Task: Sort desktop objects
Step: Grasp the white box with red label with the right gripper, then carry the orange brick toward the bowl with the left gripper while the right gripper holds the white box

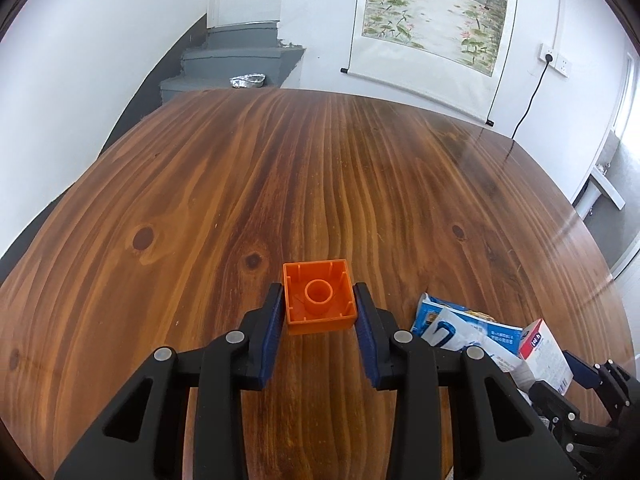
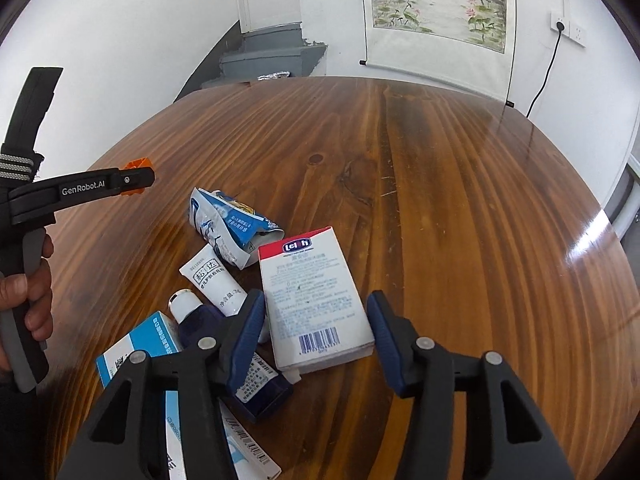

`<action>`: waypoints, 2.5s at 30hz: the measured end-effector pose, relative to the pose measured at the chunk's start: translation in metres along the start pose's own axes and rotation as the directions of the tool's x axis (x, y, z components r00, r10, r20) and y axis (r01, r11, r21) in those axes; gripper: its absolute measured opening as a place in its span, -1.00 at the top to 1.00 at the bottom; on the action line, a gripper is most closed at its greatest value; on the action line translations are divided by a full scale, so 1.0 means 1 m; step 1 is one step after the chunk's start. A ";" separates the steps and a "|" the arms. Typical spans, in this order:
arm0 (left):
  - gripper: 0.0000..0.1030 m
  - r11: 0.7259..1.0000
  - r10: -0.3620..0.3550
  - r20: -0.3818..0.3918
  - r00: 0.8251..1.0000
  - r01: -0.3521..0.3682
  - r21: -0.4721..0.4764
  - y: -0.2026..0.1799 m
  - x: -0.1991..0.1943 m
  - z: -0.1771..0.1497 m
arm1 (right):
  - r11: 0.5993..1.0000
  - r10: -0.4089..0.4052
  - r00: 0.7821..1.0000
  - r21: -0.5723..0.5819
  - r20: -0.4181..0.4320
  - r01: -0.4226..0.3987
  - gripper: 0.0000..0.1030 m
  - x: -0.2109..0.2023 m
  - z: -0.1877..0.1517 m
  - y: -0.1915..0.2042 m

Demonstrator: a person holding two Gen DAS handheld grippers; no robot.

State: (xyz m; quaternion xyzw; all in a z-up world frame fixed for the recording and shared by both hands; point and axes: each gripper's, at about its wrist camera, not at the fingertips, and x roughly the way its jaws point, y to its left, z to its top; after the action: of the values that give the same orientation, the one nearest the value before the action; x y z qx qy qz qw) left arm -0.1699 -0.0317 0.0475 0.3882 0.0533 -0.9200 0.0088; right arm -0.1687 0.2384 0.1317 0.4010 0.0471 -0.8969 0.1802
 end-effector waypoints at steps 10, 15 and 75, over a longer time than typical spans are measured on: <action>0.28 0.998 -0.047 0.032 0.998 0.045 0.037 -0.020 -0.032 -0.017 | 0.998 -0.025 1.000 0.057 0.012 0.024 -0.03 -0.022 -0.016 -0.013; 0.28 0.996 -0.078 0.050 0.996 0.077 0.035 -0.025 -0.051 -0.026 | 0.992 0.002 0.999 0.129 0.051 -0.009 -0.02 -0.044 -0.024 -0.024; 0.28 0.941 -0.325 0.046 0.945 0.319 0.112 -0.085 -0.131 -0.145 | 0.961 0.013 0.995 0.275 0.097 -0.040 -0.40 -0.162 -0.164 -0.029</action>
State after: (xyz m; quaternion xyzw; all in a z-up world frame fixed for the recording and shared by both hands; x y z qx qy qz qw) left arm 0.0205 0.0645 0.0487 0.3447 0.0679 -0.9225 -0.1601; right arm 0.0357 0.3497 0.1387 0.3801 -0.0927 -0.9101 0.1365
